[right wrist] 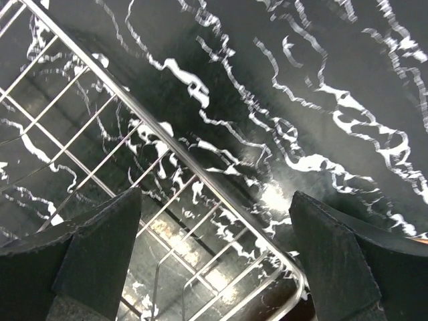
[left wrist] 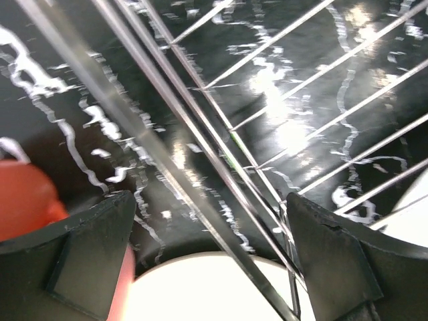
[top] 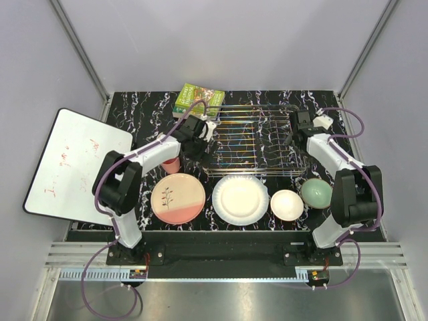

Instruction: Load the mixed dishes into the dish rack

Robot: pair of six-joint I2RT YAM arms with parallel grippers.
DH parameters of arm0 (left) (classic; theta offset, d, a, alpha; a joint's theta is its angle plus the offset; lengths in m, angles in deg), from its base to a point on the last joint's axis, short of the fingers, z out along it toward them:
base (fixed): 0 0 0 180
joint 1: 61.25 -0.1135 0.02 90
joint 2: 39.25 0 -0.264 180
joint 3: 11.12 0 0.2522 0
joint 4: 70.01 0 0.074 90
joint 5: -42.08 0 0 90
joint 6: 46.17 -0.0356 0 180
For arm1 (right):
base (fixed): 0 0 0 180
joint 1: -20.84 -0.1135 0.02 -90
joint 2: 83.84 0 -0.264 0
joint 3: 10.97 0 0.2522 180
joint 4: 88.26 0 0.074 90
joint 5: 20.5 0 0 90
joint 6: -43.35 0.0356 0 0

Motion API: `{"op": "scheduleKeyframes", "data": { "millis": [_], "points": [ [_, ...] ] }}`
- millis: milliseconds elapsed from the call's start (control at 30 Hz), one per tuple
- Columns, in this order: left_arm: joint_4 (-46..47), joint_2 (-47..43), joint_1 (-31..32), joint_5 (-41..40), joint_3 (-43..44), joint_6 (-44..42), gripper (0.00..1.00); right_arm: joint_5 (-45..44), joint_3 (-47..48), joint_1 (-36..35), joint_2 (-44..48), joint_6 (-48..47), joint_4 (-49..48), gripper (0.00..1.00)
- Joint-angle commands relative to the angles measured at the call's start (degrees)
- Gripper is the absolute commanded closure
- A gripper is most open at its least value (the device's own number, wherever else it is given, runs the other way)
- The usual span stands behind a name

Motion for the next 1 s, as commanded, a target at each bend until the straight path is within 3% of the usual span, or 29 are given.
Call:
{"op": "scheduleKeyframes", "data": {
  "millis": [0,333,467,733,967],
  "points": [
    [-1.28,-3.78,-2.96,-4.24,-0.98,-1.80,0.01,3.05,2.30,-0.30,-0.11,1.85,-0.67,0.00],
    [-1.28,-6.34,-3.93,-3.19,-1.07,-1.54,0.01,4.54,0.45,-2.85,2.70,0.89,-2.16,0.00],
    [-1.98,-6.07,-3.85,-2.05,3.22,-0.22,0.01,2.97,1.15,-3.55,4.63,-1.22,-2.17,0.00],
    [-4.36,-6.42,-3.85,-2.57,12.45,-0.04,0.01,-4.07,-4.73,-4.34,21.15,-0.26,-1.99,0.00],
    [-5.59,-6.42,-3.85,-2.57,15.36,-0.74,0.01,-5.04,-8.77,-4.17,33.10,8.43,16.79,0.00]
  ]
}}
